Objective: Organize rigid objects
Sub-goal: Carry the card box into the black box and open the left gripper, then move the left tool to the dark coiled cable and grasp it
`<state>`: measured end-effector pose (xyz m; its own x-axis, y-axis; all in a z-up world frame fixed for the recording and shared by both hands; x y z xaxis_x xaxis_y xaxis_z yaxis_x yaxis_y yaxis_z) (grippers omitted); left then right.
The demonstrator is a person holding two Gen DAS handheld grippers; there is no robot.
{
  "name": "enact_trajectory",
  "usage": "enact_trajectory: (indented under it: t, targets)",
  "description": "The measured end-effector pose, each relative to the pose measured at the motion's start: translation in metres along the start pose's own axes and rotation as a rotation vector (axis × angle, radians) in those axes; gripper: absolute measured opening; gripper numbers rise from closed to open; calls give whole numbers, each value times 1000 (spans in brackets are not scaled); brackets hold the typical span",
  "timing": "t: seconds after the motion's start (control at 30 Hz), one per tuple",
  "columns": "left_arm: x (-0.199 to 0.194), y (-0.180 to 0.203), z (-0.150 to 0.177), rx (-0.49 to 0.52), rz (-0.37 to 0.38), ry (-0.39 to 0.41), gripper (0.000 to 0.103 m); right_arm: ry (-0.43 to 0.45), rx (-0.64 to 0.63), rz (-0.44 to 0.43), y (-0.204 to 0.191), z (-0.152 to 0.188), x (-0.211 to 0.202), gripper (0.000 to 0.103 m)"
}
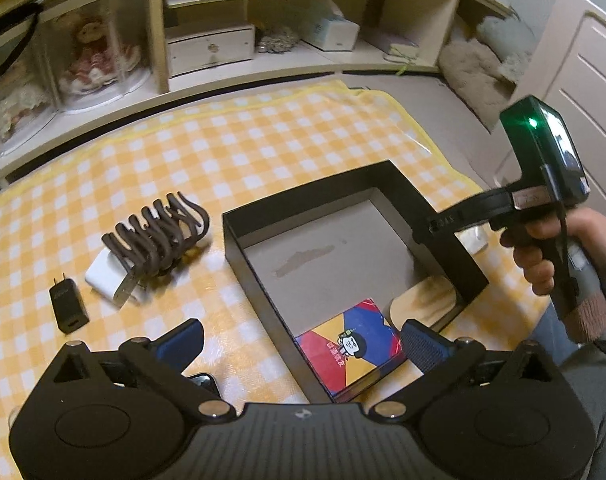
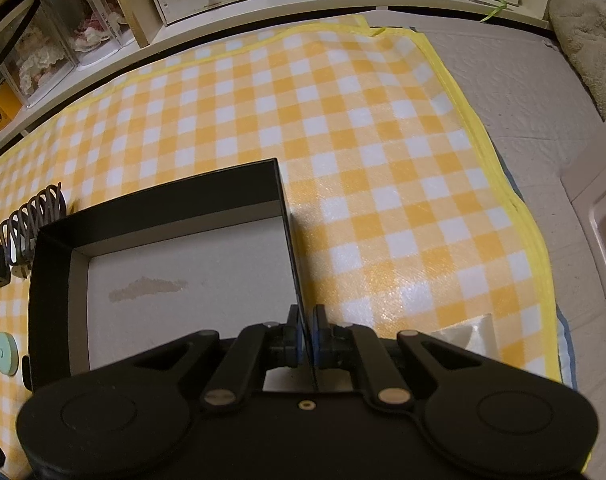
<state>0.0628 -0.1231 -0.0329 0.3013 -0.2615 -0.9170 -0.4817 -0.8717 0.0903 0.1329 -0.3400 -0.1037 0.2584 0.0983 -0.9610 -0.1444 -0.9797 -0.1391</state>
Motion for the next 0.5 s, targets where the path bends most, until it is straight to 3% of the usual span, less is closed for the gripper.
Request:
enact_trajectory:
  t: [0.33, 0.5]
  targets:
    - [2, -12, 1, -67, -46, 71, 103, -2, -5, 2, 2, 1, 0, 5]
    - [3, -30, 0, -177, -72, 158, 103, -2, -4, 0, 1, 1, 0, 5]
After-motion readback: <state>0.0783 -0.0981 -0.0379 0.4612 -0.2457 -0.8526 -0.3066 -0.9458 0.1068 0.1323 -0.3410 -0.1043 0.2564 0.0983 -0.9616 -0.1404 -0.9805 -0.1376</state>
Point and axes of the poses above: each gripper's, at about its wrist camera, not at the fingertips, and x roughly the way its jaws point, y to its right, z to its underside, the point moved 2 cm from there along x, roughly the way its jaws point, and after that the axes turned 11 degrees about -y, right-handed, at the moved point
